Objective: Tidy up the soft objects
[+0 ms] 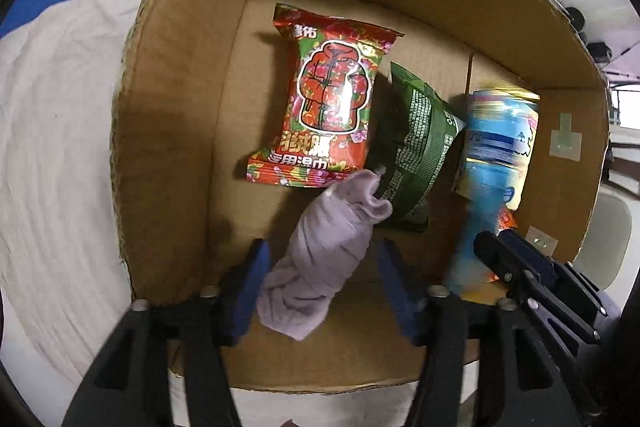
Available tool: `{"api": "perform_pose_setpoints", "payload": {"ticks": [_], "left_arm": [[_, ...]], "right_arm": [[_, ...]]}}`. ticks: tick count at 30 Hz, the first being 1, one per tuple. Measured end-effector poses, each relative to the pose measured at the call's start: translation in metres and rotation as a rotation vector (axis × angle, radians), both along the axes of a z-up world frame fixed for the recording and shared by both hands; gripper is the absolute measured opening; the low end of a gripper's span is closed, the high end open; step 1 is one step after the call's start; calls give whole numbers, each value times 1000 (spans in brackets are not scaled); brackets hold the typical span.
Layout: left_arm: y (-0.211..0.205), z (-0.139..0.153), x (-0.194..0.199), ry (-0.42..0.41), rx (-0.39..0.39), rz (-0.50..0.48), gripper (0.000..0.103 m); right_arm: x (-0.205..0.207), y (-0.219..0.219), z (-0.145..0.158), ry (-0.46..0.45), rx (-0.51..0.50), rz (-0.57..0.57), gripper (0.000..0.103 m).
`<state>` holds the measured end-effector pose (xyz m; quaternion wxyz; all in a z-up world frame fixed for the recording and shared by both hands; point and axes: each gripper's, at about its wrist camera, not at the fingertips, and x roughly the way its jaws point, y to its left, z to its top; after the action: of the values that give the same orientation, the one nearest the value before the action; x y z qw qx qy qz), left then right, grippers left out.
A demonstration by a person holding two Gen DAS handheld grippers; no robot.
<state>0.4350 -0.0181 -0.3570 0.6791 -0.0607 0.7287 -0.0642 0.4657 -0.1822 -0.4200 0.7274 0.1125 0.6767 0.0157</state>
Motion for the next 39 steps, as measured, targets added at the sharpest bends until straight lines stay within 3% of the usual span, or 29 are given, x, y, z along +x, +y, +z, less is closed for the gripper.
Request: {"api": "perform_pose_setpoints", "payload": {"ticks": [2, 3, 7, 8, 9, 10, 11, 15, 18, 22, 30, 39], "left_arm": [[-1, 4, -1, -24, 24, -9, 61], [-2, 6, -2, -33, 29, -15, 61], [-1, 18, -7, -68, 21, -10, 62], [1, 20, -8, -80, 26, -11, 64], [2, 24, -11, -103, 40, -14, 74], [3, 29, -14, -125, 48, -17, 83], [4, 34, -18, -147, 62, -22, 85], [3, 44, -31, -195, 99, -50, 90], [2, 50, -39, -230, 117, -66, 101], [3, 55, -45, -259, 113, -65, 101], [2, 65, -55, -296, 104, -44, 101], [-3, 117, -92, -430, 137, -58, 101]], "right_arm": [[-1, -2, 0, 0, 19, -8, 53], [-2, -4, 2, -5, 29, -11, 58], [-5, -5, 11, -29, 13, -1, 61], [-6, -5, 13, -30, -13, 1, 66], [-8, -6, 15, -34, -54, 1, 72], [-11, -8, 19, -44, -70, 2, 85], [-14, -9, 20, -55, -84, 3, 90], [-29, -23, 23, -67, -129, -4, 90], [-35, -31, 25, -65, -141, -13, 90], [-46, -38, 31, -82, -176, -30, 103], [-62, -45, 44, -126, -193, -52, 103], [-95, -43, 79, -202, -178, -58, 103]]}}
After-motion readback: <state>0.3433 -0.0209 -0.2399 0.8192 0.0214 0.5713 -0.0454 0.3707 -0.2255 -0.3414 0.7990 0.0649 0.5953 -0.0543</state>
